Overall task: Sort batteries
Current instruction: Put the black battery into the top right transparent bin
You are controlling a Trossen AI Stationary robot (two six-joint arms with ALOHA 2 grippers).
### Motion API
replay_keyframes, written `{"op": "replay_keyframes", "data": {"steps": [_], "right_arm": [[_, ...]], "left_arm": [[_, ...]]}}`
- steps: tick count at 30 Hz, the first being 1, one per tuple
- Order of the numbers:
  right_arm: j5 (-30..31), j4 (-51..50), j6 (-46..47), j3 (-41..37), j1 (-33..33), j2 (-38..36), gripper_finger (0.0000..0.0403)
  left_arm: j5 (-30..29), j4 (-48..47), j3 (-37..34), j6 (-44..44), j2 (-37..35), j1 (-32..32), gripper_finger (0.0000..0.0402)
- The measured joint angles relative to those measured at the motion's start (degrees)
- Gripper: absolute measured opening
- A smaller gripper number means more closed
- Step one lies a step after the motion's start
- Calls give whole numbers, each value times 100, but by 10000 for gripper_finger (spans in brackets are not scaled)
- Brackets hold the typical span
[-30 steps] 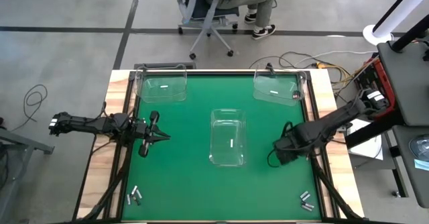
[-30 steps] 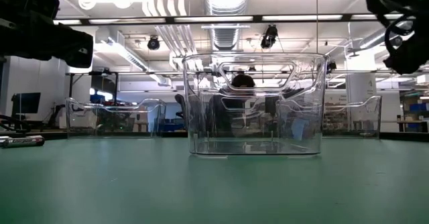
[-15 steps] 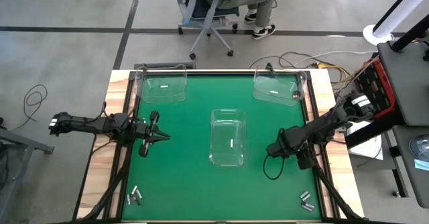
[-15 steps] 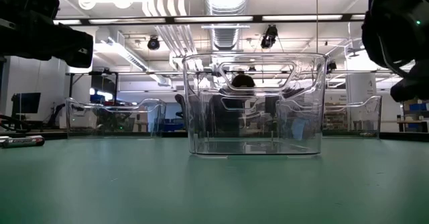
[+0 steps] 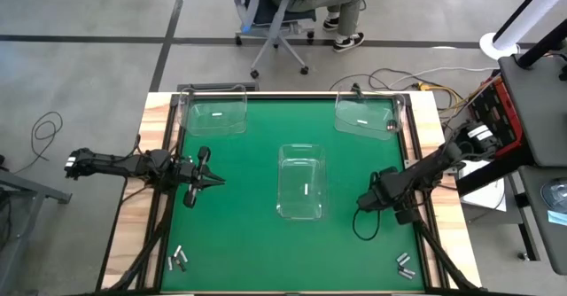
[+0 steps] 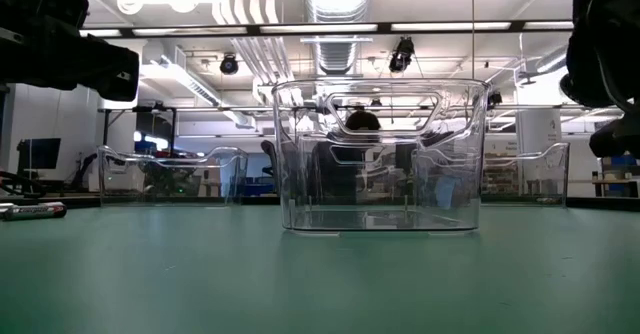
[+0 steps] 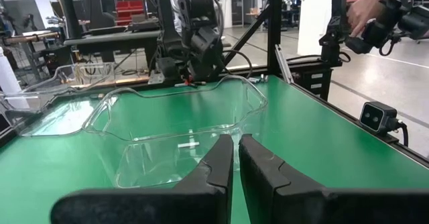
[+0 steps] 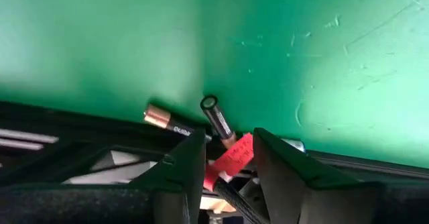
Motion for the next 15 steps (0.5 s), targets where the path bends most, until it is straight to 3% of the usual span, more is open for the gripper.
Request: {"op": "replay_keyframes", "data": {"steps": [8,15], "right_arm": [[-219,157,77,-15,76,284,105],[-238,235,132,-28,175,874,121]], "left_arm": [[0,2,0,0,2,0,7],[1,1,1,0,2,0,7]]}}
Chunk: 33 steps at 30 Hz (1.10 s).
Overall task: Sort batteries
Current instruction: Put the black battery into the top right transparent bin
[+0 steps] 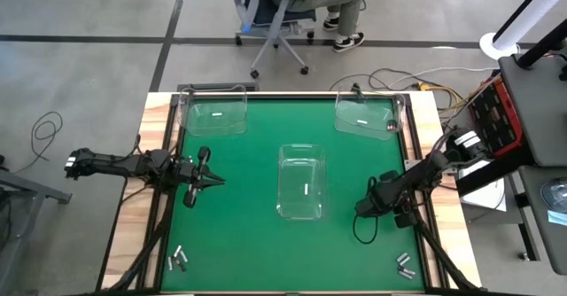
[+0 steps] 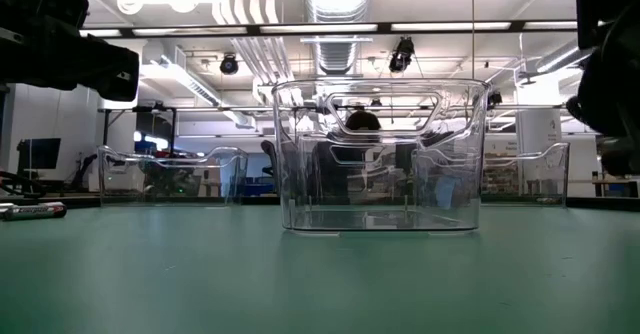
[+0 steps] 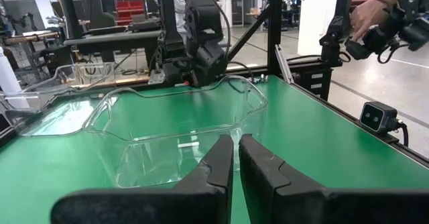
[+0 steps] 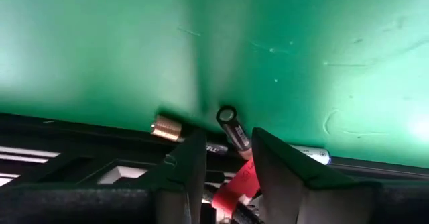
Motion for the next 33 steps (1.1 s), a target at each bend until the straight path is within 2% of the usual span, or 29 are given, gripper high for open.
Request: {"op": "replay_keyframes", "data": {"steps": [5,8,13,16,20,26,29,33], "right_arm": [[16,59,285,87,-4,464,116],[-11,116,288,162,-4,621,91],[128,98,254,265,-2,700,26],[240,73,279,301,-2,530,23],[738,-245,981,459,-23,-94,22],[814,-879,2172,909,-185,-1552,21],[1315,-1200,3147,1345,-531,-2245,20],[2490,-1203,4194,1974,-1197,-3014,20]], "left_arm": [[1,1,1,0,0,0,7],[1,0,1,0,0,0,7],[0,-1,0,0,0,0,7],[1,1,1,0,0,0,7],[1,-1,-1,0,0,0,7],[-1,1,-1,0,0,0,7],[1,-1,1,0,0,0,7],[-1,1,-1,0,0,0,7]]}}
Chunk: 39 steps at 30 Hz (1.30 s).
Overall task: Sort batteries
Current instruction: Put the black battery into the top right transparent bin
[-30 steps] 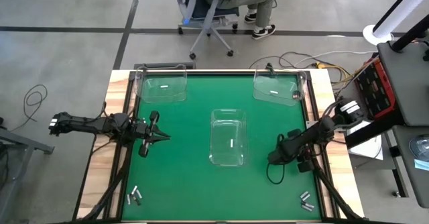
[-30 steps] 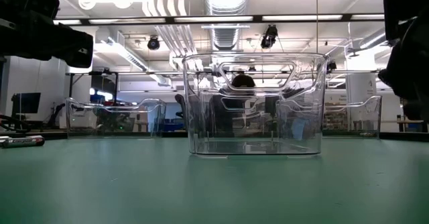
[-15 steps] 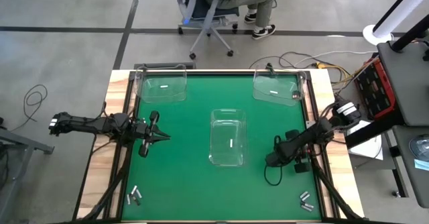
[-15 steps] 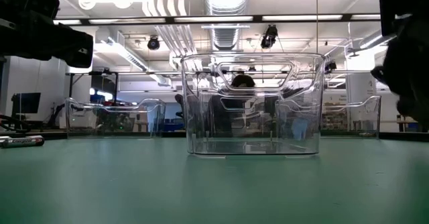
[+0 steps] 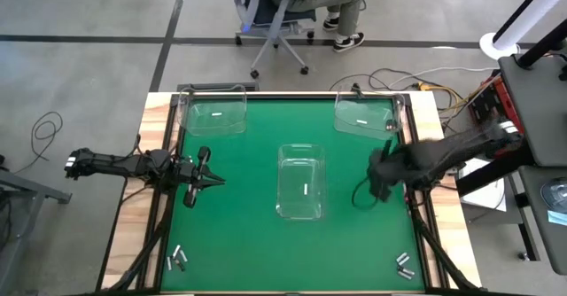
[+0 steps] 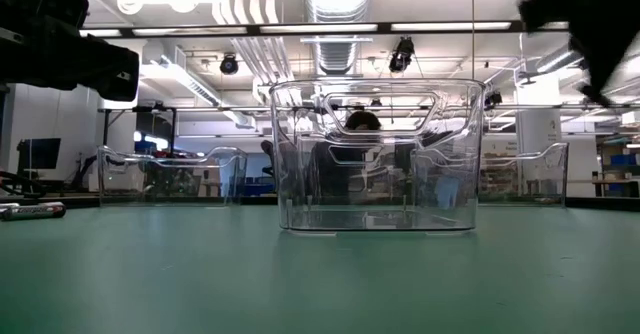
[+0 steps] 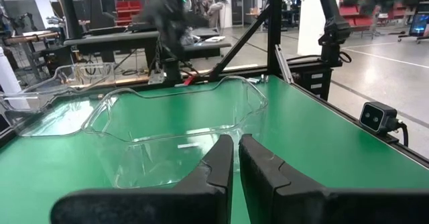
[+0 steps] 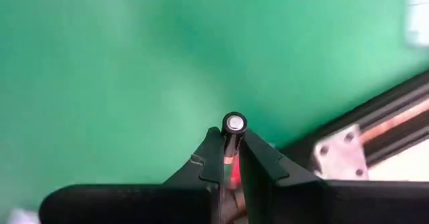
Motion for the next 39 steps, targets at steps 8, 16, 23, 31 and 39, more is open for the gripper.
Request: {"op": "replay_keyframes", "data": {"steps": [8,16,23,31,39], "right_arm": [[704,597,-68,922,-2435,-143,19],[-721,2027,-1281,1005,-5183,1079,19],[-1538,2573,-1651,1003,-6460,2503,22],[-1548,2970,-1188,985,-7191,3274,22],[-1250,3000,-941,983,-7443,3806,22]], "left_arm": [[2,0,2,0,0,0,7],[1,0,1,-1,-1,0,7],[2,-1,2,0,0,0,7],[2,0,1,0,0,0,7],[2,0,2,0,0,0,7]]}}
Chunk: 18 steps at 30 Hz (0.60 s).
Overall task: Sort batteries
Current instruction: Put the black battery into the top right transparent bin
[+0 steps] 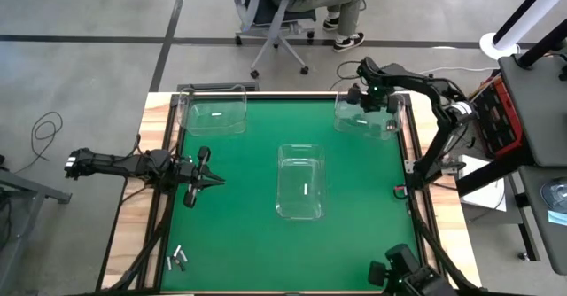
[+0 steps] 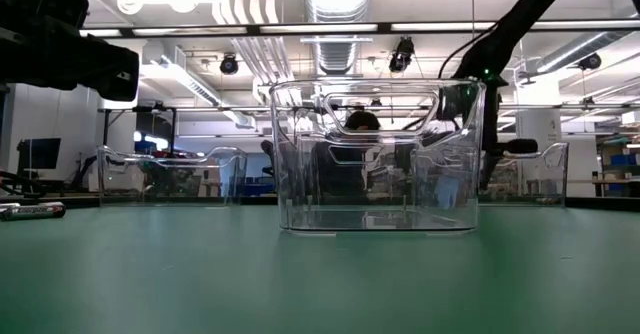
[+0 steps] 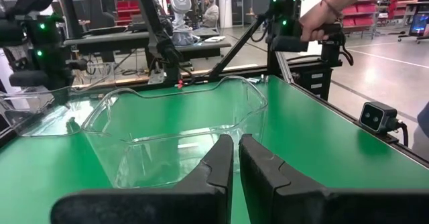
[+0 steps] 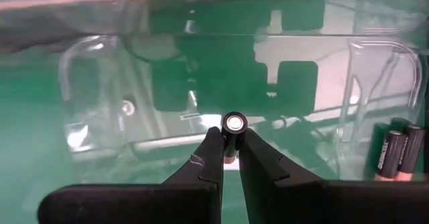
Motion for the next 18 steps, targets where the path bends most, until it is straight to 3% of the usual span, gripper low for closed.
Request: {"op": "replay_keyframes", "data": {"steps": [10,18], "right_arm": [[52,13,25,-6,-54,383,34],[95,-74,299,-24,-26,163,128]], "left_arm": [[-1,-1,-2,0,0,0,7],[-1,-2,-1,0,0,0,7]]}}
